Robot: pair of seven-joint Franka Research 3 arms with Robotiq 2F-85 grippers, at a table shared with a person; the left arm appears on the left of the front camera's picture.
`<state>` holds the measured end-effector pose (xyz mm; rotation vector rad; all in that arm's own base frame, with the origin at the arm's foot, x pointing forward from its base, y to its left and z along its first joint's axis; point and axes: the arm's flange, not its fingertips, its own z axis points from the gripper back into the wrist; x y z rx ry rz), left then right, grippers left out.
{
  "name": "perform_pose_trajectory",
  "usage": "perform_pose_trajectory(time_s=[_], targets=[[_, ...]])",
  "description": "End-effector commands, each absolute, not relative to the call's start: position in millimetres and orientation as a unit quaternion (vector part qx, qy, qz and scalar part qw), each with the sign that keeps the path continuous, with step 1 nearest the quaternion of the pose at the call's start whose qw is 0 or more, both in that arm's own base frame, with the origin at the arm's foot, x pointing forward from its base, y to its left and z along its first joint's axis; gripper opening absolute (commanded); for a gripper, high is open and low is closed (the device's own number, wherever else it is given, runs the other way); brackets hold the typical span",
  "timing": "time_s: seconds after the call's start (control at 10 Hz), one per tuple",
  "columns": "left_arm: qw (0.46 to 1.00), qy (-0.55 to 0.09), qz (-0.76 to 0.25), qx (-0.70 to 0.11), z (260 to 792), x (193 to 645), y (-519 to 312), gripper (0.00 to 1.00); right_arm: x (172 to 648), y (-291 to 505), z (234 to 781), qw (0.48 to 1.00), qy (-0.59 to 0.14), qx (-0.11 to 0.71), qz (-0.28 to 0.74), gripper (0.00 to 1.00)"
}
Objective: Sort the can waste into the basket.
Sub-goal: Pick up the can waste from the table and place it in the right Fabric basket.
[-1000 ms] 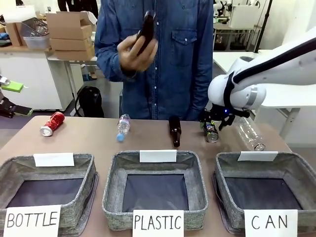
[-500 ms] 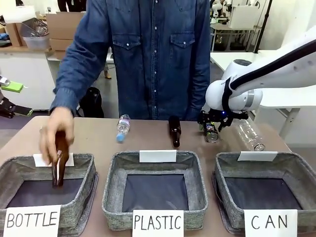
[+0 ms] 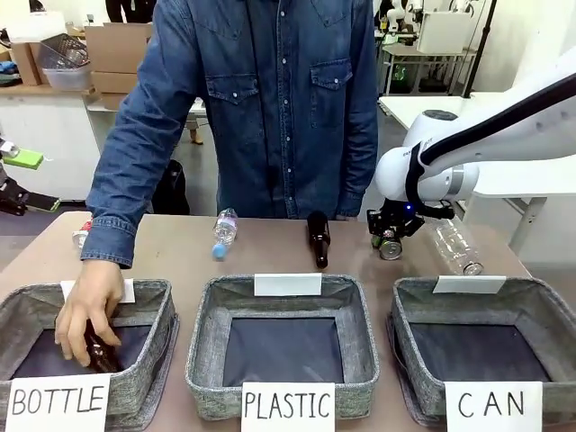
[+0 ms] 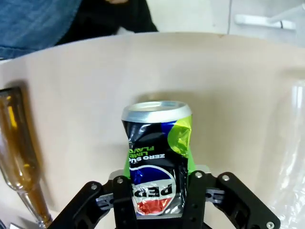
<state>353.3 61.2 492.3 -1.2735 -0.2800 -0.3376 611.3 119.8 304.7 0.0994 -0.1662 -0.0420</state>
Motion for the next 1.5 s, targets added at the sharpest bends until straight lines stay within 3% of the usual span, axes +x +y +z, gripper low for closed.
perform_pose_trajectory(time_s=[0.0,0.4,0.5,0.8,1.1,1.2,1.4], targets=[[0.773,-0.14,-0.163,-0.597,495,355,60,1.0,614,120,310,0.996,-0.074,0.053,-0.023,0.0],[0.773,-0.14,-0.163,-0.597,495,355,60,1.0,609,114,319,0.995,-0.063,0.079,-0.008,0.0],[0.773,-0.14,-0.163,-0.597,495,355,60,1.0,596,106,344,0.993,-0.057,0.099,0.013,0.0],[0.773,-0.14,-0.163,-0.597,495,355,60,1.0,494,46,456,0.981,0.013,0.146,0.127,0.0],[0.773,-0.14,-0.163,-0.597,495,355,60,1.0,371,1,491,0.944,-0.004,0.134,0.301,0.0],[0.773,-0.14,-0.163,-0.597,495,355,60,1.0,341,-12,488,0.913,-0.009,0.144,0.38,0.0],[0.773,-0.14,-0.163,-0.597,495,355,60,1.0,303,-27,484,0.811,-0.012,0.238,0.534,0.0]])
